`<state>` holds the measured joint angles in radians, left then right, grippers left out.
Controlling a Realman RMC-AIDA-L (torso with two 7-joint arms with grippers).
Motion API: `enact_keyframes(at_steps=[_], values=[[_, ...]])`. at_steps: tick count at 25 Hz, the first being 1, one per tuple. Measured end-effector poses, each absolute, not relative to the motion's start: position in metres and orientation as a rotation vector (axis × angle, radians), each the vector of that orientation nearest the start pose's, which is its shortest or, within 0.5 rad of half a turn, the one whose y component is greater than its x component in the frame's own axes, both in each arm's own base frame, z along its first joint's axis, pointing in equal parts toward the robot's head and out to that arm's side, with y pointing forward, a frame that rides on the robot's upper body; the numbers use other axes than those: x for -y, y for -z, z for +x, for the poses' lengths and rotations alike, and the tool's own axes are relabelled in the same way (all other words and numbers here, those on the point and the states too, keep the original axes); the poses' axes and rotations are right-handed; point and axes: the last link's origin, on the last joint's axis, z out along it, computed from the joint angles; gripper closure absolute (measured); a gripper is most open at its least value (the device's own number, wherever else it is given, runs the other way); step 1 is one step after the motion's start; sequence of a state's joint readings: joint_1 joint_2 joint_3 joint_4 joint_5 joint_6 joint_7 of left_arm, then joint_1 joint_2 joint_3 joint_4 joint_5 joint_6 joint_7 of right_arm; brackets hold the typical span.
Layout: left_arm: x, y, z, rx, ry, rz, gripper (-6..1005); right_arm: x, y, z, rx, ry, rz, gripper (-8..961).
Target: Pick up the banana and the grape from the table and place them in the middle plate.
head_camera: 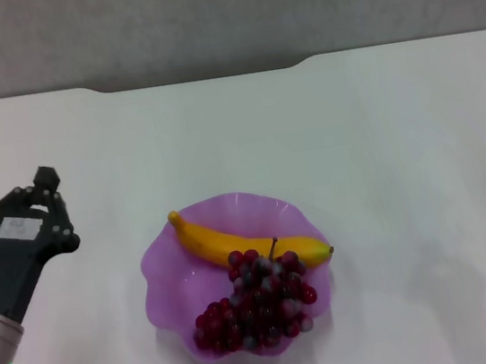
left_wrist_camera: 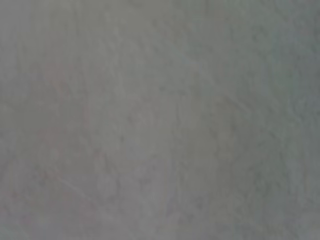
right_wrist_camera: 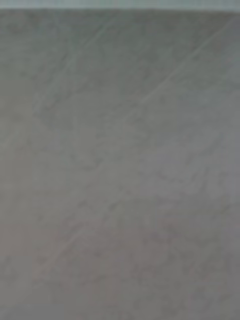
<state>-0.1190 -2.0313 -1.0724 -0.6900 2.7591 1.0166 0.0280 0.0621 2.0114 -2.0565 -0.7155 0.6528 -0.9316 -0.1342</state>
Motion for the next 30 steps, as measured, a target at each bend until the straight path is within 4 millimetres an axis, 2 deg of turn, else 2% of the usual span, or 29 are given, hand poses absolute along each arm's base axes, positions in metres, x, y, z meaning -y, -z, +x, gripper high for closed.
enact_keyframes(at_steps=[6,12,21,27,30], values=[[-0.301,0.021,-0.289,0.341,0.75,-1.715,973,-0.295,-0.015,0.368,-0.586,-0.489,-1.441,925],[-0.303,0.021,-0.29,0.334,0.766,-1.718,974,-0.302,-0.021,0.38,-0.655,-0.509,-1.411,925],[-0.325,0.025,-0.288,0.365,0.78,-1.772,973,-0.329,-0.024,0.375,-0.672,-0.541,-1.425,925],[-0.359,0.027,-0.267,0.28,0.77,-1.831,973,-0.343,-0.032,0.373,-0.65,-0.525,-1.415,925],[-0.364,0.026,-0.26,0.263,0.782,-1.833,973,-0.349,-0.033,0.369,-0.642,-0.528,-1.416,925]])
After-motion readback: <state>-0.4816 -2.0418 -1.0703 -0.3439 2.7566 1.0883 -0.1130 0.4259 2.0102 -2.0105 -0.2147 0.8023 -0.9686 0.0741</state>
